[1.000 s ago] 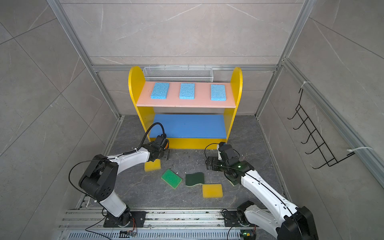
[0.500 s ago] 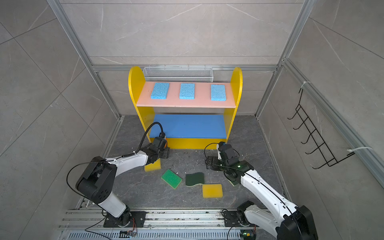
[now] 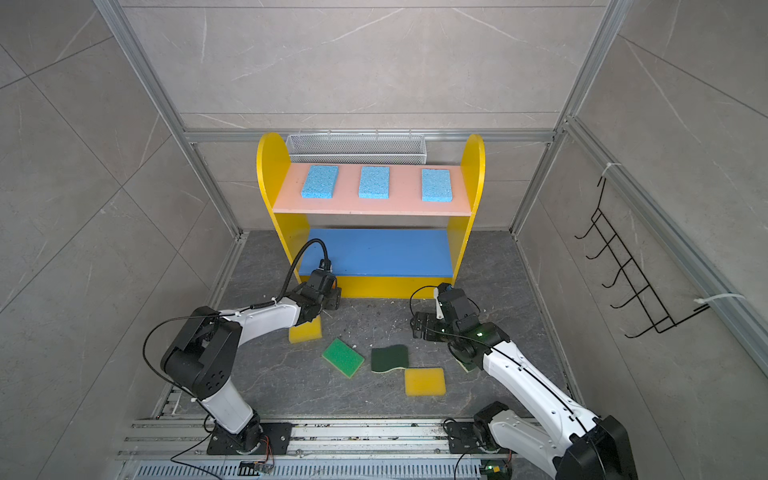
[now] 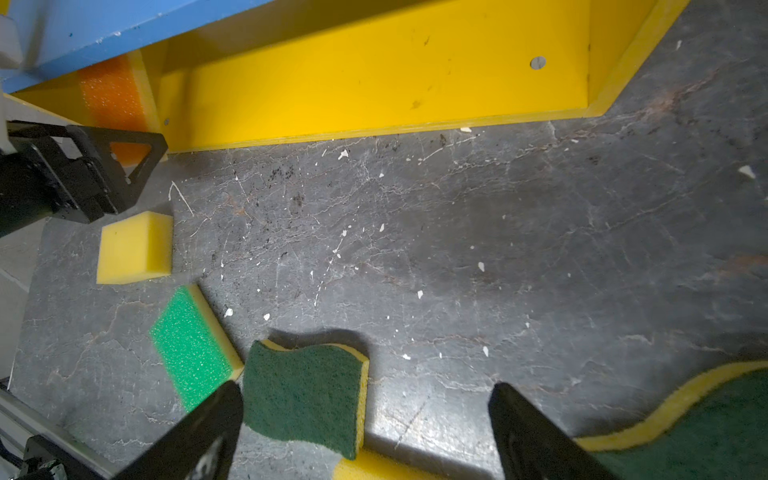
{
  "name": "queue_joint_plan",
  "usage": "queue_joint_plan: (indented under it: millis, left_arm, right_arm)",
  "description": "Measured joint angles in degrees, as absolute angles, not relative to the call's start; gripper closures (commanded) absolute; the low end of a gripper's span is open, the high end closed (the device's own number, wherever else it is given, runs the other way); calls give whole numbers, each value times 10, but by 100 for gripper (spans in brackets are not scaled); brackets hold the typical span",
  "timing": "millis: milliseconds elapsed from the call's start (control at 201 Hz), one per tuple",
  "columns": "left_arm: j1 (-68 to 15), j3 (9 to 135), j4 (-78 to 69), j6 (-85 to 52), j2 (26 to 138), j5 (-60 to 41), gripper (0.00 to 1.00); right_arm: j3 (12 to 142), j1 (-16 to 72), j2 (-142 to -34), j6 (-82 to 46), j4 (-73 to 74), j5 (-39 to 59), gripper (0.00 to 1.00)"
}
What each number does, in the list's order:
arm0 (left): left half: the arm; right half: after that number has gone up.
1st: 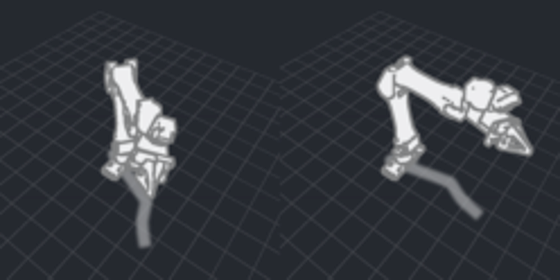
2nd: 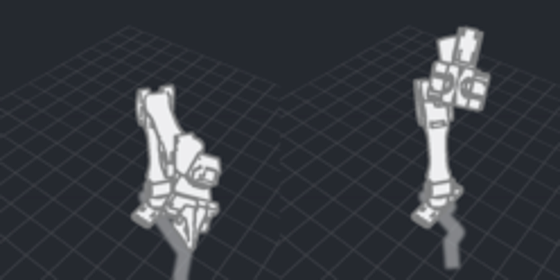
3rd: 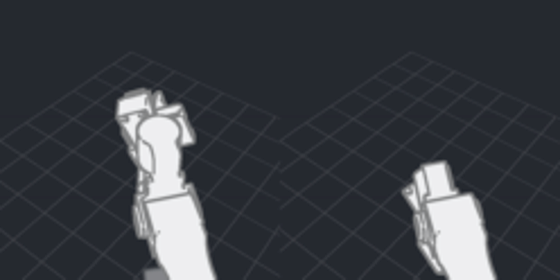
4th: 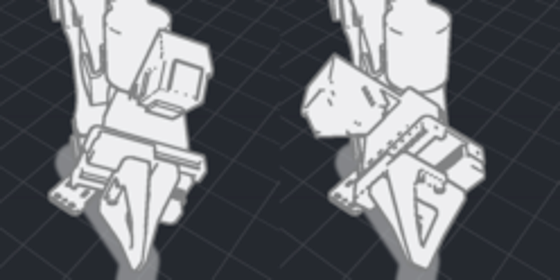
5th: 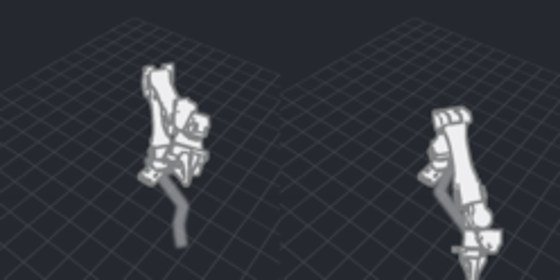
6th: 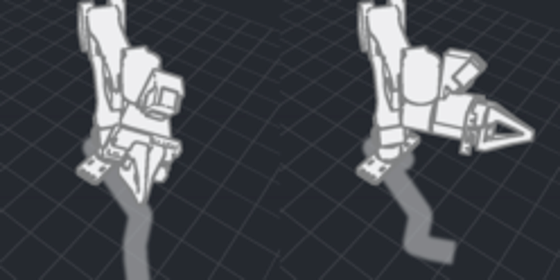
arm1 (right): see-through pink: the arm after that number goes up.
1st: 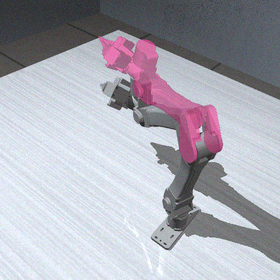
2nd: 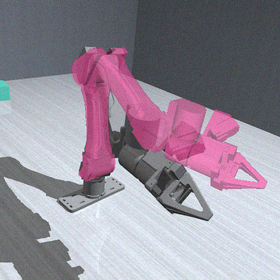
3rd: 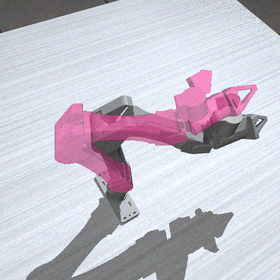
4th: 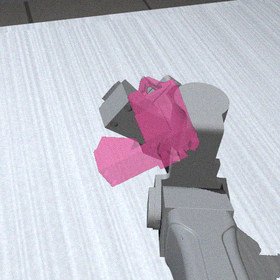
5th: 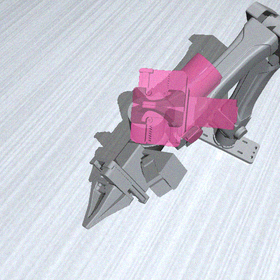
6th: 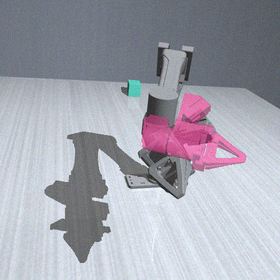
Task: Place and organize the cleaning sponges onto the shelf
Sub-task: 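Push the orange sponge into the lower shelf with the left gripper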
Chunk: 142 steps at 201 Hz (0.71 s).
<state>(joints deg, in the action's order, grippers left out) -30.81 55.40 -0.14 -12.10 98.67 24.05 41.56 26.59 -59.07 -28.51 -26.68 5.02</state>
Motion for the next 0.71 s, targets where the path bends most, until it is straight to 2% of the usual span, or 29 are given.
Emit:
queue_joint_plan:
  millis: [707]
  left_arm:
    - [-305,609,-42,-116,1059,282,22]
  right_arm:
    - [416,266,-586,-286,-267,57,5]
